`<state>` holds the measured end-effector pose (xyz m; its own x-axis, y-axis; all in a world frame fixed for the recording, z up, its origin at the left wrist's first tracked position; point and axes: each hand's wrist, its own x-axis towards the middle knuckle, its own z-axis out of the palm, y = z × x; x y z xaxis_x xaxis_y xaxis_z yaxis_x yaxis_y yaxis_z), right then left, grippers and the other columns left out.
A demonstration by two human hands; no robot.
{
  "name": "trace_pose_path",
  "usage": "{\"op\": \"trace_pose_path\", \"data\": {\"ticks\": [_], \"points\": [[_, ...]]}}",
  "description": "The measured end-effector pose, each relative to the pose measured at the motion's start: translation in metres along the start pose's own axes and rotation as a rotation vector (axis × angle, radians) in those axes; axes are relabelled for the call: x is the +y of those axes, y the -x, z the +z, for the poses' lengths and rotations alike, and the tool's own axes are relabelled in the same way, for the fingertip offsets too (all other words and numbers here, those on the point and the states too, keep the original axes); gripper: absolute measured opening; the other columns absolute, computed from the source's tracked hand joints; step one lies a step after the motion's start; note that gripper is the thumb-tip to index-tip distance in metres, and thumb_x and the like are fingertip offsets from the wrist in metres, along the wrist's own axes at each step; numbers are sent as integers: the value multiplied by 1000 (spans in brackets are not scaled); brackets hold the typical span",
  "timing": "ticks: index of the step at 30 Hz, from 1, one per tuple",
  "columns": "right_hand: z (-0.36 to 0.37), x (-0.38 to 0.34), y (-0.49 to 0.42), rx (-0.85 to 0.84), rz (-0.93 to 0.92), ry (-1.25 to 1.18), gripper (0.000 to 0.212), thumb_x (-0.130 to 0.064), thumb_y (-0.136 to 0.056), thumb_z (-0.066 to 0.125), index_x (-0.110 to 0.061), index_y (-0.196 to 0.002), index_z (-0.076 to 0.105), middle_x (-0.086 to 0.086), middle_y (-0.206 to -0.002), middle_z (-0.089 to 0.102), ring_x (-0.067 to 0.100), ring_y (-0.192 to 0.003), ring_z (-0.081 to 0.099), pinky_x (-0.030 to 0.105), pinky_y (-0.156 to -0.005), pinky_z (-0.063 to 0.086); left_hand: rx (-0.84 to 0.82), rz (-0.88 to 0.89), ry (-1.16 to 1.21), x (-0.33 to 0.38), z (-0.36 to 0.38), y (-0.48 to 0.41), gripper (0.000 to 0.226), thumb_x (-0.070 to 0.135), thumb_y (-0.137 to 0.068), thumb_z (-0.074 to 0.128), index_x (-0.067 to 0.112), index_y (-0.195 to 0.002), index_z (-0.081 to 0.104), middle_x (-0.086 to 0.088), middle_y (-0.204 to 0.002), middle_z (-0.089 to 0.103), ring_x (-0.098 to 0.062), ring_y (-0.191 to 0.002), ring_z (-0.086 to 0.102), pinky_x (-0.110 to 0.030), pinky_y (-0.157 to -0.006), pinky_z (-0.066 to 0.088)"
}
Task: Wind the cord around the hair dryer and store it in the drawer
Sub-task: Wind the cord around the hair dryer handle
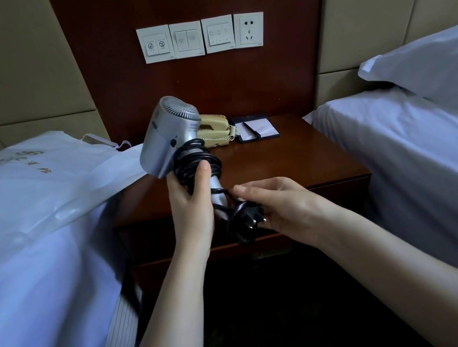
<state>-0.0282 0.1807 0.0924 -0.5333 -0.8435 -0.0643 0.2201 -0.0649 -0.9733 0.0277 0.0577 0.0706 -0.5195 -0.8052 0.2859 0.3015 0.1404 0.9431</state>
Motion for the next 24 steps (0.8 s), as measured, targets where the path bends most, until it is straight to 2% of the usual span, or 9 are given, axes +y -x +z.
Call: {"op": "trace_pose_path", "data": {"ticks": [1,3,6,9,12,14,18,22,24], "points": [[0,0,-1,-5,-18,37,22,-16,-90,57,0,-100,67,6,-78,70,10,-69,67,19,-63,53,-13,14,-23,0,1,0,33,30,-93,55,22,-124,48,18,-106,57,9,-96,55,-8,-81,43],[-4,-2,-2,-31,-43,83,35,-17,-87,61,5,-115,60,12,-93,68,14,-80,67,21,-70,53,-31,11,-32,-1,1,0,31,31,-92,55,24,-122,48,20,-103,57,13,-91,54,-4,-75,42],[-15,-10,0,-103,-41,196,57,-15,-74,71,-3,-127,53,9,-115,66,15,-105,64,24,-89,49,-36,4,-23,-1,-2,-4,36,33,-92,56,25,-126,48,12,-113,59,4,-100,55,-13,-84,42],[-18,-17,3,-123,-135,445,50,-5,-72,75,-20,-118,59,0,-106,68,7,-101,64,18,-84,49,-76,8,-52,-2,-5,-6,43,37,-91,55,25,-131,45,9,-123,57,-3,-111,54,-22,-94,42],[-14,-19,3,-126,-248,575,41,-3,-75,73,-22,-109,63,11,-99,65,10,-90,63,23,-86,53,-158,-56,-16,-3,-6,-5,66,56,-79,60,28,-136,41,6,-130,56,-12,-121,54,-37,-104,43],[-13,-19,2,-130,-320,626,33,-7,-75,74,-22,-103,64,17,-98,64,12,-88,62,27,-86,51,-206,-154,94,-2,-7,-5,74,60,-75,61,28,-138,39,1,-131,56,-18,-120,56,-42,-99,48],[-16,-20,1,-181,-362,609,18,-4,-79,70,-7,-94,62,7,-90,62,10,-82,60,20,-76,50,-215,-243,262,1,-4,-4,52,42,-91,51,22,-137,37,-12,-127,58,-23,-107,64,-34,-79,56],[-21,-19,1,-234,-346,651,16,-12,-80,68,-6,-94,62,8,-91,63,11,-85,60,23,-80,49,-175,-255,276,2,0,-2,44,36,-94,50,18,-133,40,-13,-107,64,-10,-69,70,-25,-55,55],[-22,-19,1,-247,-348,685,12,-13,-83,67,-9,-93,63,3,-89,65,7,-84,62,21,-79,49,-164,-277,269,3,1,-1,42,35,-94,50,18,-131,42,-11,-100,64,-7,-61,69,-22,-51,54]]}}
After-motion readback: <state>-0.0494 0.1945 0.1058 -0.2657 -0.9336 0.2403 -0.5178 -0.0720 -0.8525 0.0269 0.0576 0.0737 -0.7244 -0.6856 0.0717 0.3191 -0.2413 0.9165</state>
